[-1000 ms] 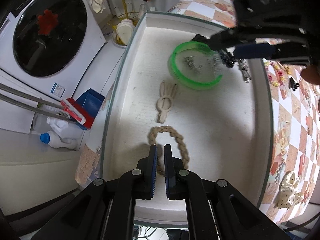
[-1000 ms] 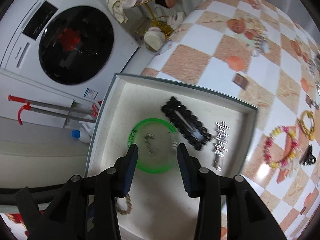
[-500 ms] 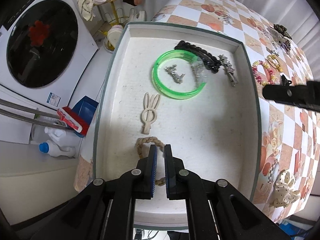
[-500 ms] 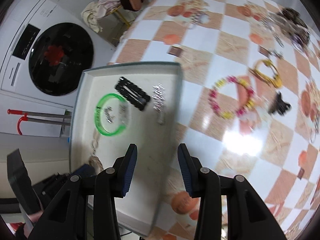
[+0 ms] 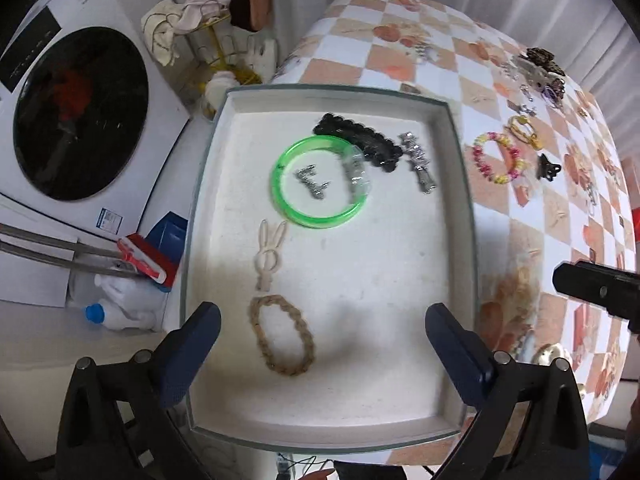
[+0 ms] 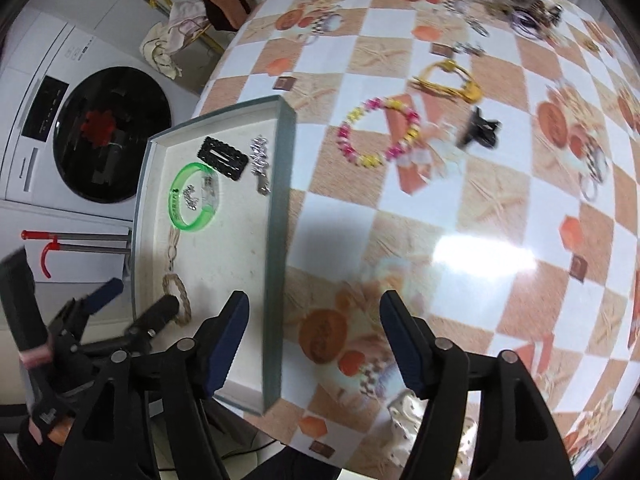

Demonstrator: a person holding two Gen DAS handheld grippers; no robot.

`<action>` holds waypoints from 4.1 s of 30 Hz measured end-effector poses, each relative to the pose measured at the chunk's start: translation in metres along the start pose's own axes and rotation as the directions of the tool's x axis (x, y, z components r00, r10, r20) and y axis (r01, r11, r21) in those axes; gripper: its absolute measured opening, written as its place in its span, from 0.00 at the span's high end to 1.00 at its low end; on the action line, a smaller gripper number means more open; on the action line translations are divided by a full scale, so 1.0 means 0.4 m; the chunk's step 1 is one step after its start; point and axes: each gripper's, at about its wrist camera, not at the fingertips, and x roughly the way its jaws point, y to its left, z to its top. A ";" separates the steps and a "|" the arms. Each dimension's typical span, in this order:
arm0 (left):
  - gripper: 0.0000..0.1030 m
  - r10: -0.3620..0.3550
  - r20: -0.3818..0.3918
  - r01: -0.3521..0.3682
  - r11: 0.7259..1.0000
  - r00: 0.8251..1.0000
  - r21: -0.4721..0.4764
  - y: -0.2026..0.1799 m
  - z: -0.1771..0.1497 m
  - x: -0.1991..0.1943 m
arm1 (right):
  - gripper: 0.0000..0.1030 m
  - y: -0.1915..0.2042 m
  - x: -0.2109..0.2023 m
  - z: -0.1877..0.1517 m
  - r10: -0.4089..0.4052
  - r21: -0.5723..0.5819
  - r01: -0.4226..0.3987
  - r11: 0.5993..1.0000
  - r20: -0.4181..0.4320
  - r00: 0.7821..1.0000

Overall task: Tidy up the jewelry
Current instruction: 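Open the right tool to drop the charm inside the green bangle while the left tool releases the rope bracelet, then move both open tools from the tray back over the table, then grasp the cream polka-dot scrunchie with the right tool while the left tool grasps the pink-yellow beaded bracelet, then carry the scrunchie in the right tool to the tray while the left tool carries the beaded bracelet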

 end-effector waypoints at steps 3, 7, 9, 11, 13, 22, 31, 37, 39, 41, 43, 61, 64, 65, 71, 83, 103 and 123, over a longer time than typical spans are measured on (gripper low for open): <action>0.00 0.013 0.009 -0.013 0.999 1.000 0.033 -0.028 0.010 -0.009 | 0.23 -0.033 -0.016 -0.017 0.000 0.033 0.000 0.999 0.006 1.000; 0.00 0.022 0.025 -0.024 0.997 0.999 0.077 -0.064 0.015 -0.030 | 0.22 -0.082 -0.039 -0.033 -0.008 0.085 0.007 0.996 0.016 1.000; 0.00 0.021 0.027 -0.024 0.995 0.999 0.101 -0.083 0.015 -0.039 | 0.20 -0.115 -0.054 -0.044 -0.013 0.119 0.010 0.993 0.024 1.000; 0.00 0.024 0.026 -0.027 0.992 0.999 0.123 -0.106 0.018 -0.041 | 0.15 -0.138 -0.064 -0.052 -0.015 0.144 0.011 0.990 0.031 0.999; 0.00 0.022 0.023 -0.025 0.990 0.999 0.137 -0.124 0.022 -0.040 | 0.03 -0.167 -0.077 -0.062 -0.017 0.174 0.008 0.985 0.047 0.999; 0.00 -0.003 0.007 0.001 0.979 1.000 0.205 -0.209 0.049 -0.036 | 0.00 -0.256 -0.118 -0.062 -0.044 0.236 0.030 0.971 0.056 0.997; 0.00 -0.018 0.021 0.012 0.964 1.000 0.265 -0.301 0.093 -0.031 | 0.00 -0.322 -0.129 -0.072 -0.060 0.257 0.048 0.965 0.037 0.998; 0.00 -0.030 0.030 0.019 0.948 0.999 0.318 -0.364 0.123 -0.008 | 0.00 -0.312 -0.102 -0.122 -0.035 0.208 0.037 0.978 -0.011 0.999; 0.00 -0.040 0.033 0.027 0.945 0.999 0.327 -0.383 0.137 0.001 | 0.00 -0.297 -0.088 -0.144 -0.030 0.176 0.035 0.984 -0.031 0.999; 0.00 -0.049 0.038 0.034 0.942 0.998 0.333 -0.401 0.151 0.008 | 0.00 -0.284 -0.076 -0.162 -0.025 0.146 0.032 0.989 -0.046 0.999; 0.00 -0.060 0.040 0.043 0.941 0.997 0.337 -0.416 0.164 0.016 | 0.00 -0.267 -0.063 -0.178 -0.026 0.115 0.033 0.993 -0.059 0.998; 0.19 -0.012 -0.005 0.013 0.927 1.000 0.374 -0.521 0.237 0.179 | 0.03 -0.166 0.071 -0.254 -0.205 -0.159 0.189 0.969 -0.092 0.974; 0.19 -0.006 -0.013 0.010 0.925 1.000 0.380 -0.530 0.242 0.196 | 0.08 -0.161 0.080 -0.262 -0.237 -0.184 0.218 0.958 -0.086 0.968; 0.19 -0.003 -0.016 0.009 0.924 1.000 0.381 -0.533 0.243 0.203 | 0.11 -0.159 0.086 -0.265 -0.243 -0.189 0.224 0.956 -0.085 0.966; 0.19 -0.003 -0.011 0.007 0.919 1.000 0.395 -0.540 0.243 0.217 | 0.27 -0.157 0.104 -0.288 -0.282 -0.207 0.262 0.943 -0.073 0.957; 0.87 -0.095 -0.048 0.106 0.900 0.994 0.422 -0.574 0.214 0.194 | 0.73 -0.192 0.079 -0.257 -0.281 -0.155 0.271 0.950 -0.050 0.958; 0.87 -0.185 -0.074 0.199 0.878 0.980 0.435 -0.560 0.150 0.035 | 0.76 -0.362 -0.094 -0.215 -0.139 0.190 0.129 0.973 0.039 0.990; 0.87 -0.211 -0.117 0.235 0.717 0.971 0.656 -0.643 0.025 -0.127 | 0.76 -0.392 -0.309 -0.285 -0.185 0.463 0.062 0.884 0.226 0.956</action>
